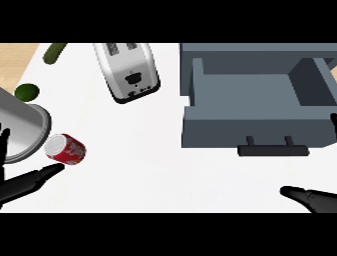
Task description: Pick up the can, place it into the drawer and close the drawer
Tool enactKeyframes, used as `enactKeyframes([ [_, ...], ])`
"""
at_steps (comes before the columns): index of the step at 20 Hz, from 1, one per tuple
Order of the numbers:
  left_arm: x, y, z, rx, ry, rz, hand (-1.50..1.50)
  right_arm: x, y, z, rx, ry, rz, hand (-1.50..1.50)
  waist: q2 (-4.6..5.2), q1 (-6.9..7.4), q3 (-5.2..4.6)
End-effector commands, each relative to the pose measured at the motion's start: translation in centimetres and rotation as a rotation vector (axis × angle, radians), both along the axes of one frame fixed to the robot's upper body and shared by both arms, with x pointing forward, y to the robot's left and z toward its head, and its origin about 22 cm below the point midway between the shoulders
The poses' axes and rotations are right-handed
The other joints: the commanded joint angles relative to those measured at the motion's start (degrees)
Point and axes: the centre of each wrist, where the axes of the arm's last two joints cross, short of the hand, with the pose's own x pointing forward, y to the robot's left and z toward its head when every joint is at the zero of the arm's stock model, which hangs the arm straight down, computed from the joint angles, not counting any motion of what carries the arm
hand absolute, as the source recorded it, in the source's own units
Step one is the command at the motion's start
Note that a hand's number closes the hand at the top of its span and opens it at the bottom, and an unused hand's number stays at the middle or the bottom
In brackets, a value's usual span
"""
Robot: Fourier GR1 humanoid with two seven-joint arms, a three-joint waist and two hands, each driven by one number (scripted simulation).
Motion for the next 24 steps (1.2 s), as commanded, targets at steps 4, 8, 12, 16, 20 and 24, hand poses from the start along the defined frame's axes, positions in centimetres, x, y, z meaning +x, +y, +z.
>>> enactKeyframes([
  [4, -0.5, -0.2, -4.7, 0.03, 0.041, 0.023, -1.5, -1.7, -1.3, 1.8, -0.001, -0.002, -0.004, -1.5, -0.02, 0.02, 0.0],
  [8, 0.6, -1.5, -6.3, 0.023, 0.054, 0.045, -1.5, -2.0, -0.6, 2.0, -0.009, 0.013, 0.002, -1.5, -0.01, -0.04, 0.0],
  [12, -0.4, -2.1, -10.9, 0.026, 0.073, 0.086, -1.5, -1.5, -1.5, 1.6, -0.002, 0.003, -0.02, -1.5, 0.03, -0.02, -0.02],
  [16, 2.0, -0.1, -11.3, -0.001, 0.09, 0.109, -1.5, -3.2, -1.3, 0.8, -0.014, 0.007, -0.01, -1.5, 0.01, -0.23, 0.0],
  [20, 0.8, 0.5, -13.8, -0.007, 0.105, 0.111, -1.5, -4.0, -0.8, 3.6, -0.02, -0.006, 0.014, -1.5, 0.0, -0.15, -0.02],
  [24, 0.4, 1.5, -15.7, -0.009, 0.112, 0.11, -1.5, -4.7, -0.9, 3.8, -0.009, -0.027, -0.029, -1.5, -0.01, -0.16, -0.02],
])
